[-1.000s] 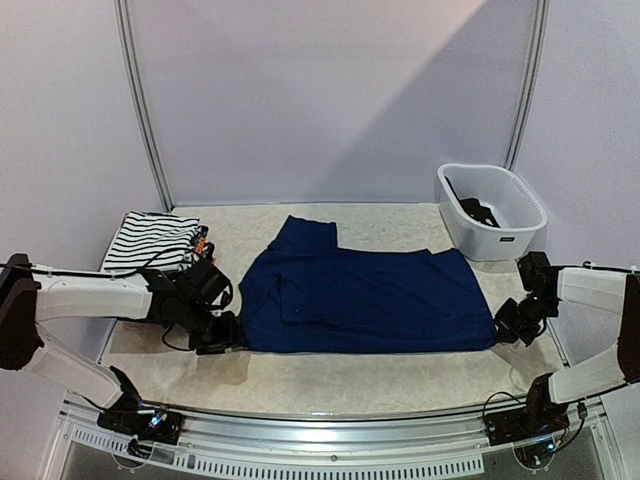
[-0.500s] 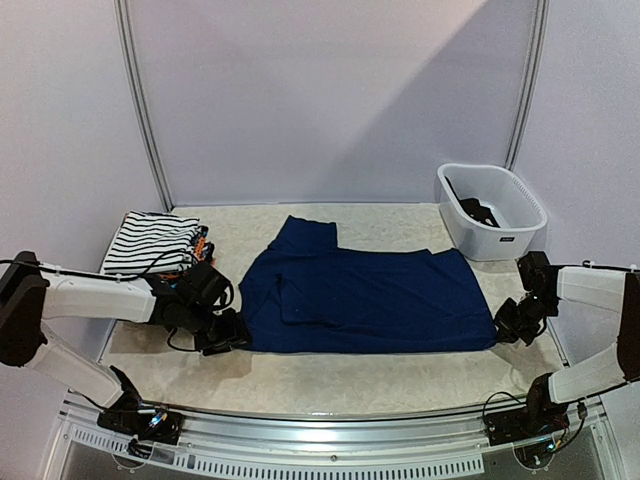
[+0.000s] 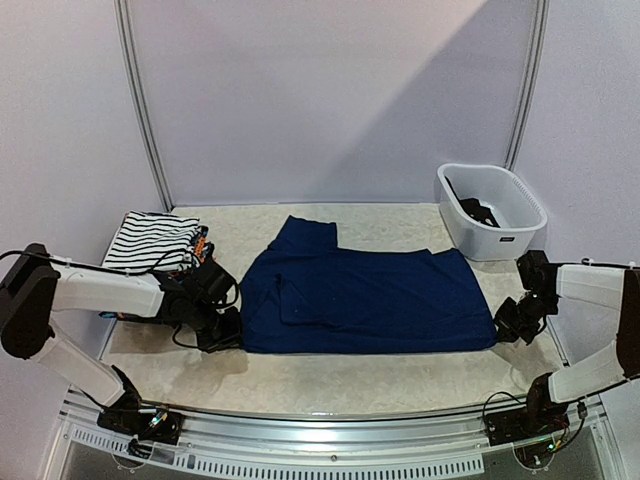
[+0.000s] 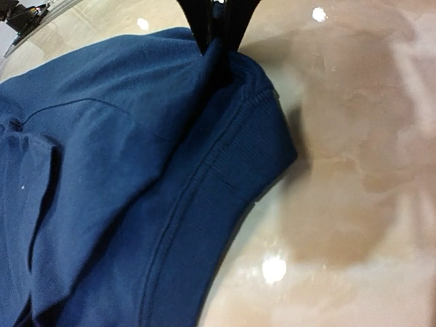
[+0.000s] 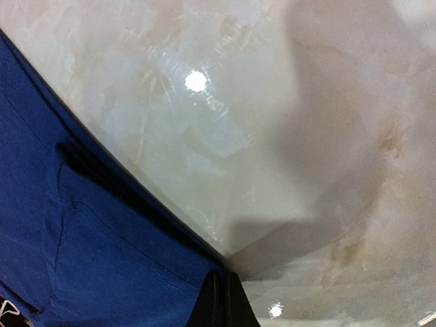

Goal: Fold and stack the mixed laundry pile
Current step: Pick up the 1/3-folded T-shirt from the center of the board, then move the 1/3-folded T-shirt to the center of the board.

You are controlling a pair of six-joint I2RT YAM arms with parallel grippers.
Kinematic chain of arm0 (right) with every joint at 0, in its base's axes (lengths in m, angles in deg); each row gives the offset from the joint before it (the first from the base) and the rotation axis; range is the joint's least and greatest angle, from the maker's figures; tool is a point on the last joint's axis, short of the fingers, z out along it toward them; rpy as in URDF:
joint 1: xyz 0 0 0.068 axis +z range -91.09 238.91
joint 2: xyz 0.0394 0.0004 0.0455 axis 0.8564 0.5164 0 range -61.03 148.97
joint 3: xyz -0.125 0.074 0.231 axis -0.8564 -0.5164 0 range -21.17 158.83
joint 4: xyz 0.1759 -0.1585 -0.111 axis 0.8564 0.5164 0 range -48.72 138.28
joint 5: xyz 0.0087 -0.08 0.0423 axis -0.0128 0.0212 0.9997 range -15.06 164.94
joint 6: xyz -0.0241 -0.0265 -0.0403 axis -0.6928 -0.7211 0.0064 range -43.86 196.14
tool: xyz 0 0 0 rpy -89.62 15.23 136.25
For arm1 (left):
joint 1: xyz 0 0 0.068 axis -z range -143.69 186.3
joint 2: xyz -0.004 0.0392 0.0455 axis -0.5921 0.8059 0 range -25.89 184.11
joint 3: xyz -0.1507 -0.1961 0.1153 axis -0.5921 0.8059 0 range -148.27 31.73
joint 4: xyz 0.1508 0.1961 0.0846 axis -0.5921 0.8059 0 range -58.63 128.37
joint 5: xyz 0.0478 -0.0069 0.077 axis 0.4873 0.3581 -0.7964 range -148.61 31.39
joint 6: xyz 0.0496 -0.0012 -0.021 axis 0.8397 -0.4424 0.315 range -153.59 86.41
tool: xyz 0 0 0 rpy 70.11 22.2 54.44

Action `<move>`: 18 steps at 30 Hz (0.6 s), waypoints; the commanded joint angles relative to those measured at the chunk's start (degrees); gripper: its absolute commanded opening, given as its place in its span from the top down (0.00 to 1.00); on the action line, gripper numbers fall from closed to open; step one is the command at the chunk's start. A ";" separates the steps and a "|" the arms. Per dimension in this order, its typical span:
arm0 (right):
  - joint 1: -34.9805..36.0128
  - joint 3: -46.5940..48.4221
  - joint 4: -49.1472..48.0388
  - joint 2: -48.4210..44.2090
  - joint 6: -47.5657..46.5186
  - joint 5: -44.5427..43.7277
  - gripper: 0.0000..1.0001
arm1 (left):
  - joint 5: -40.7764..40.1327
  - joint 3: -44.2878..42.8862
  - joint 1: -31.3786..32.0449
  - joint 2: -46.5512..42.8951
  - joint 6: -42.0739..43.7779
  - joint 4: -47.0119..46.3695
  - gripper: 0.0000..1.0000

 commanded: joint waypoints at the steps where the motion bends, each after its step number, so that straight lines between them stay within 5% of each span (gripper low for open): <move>1: -0.09 3.89 3.94 1.00 -0.48 0.61 1.00 | -3.61 -6.15 -0.05 -0.41 2.10 6.49 1.00; 10: -0.11 29.38 20.70 -3.92 -2.81 -7.61 1.00 | -14.94 -29.07 0.75 -5.37 7.67 26.31 1.00; 18: -0.04 3.07 17.60 -8.94 0.32 0.01 1.00 | -6.18 -12.34 3.23 -3.93 5.49 21.97 1.00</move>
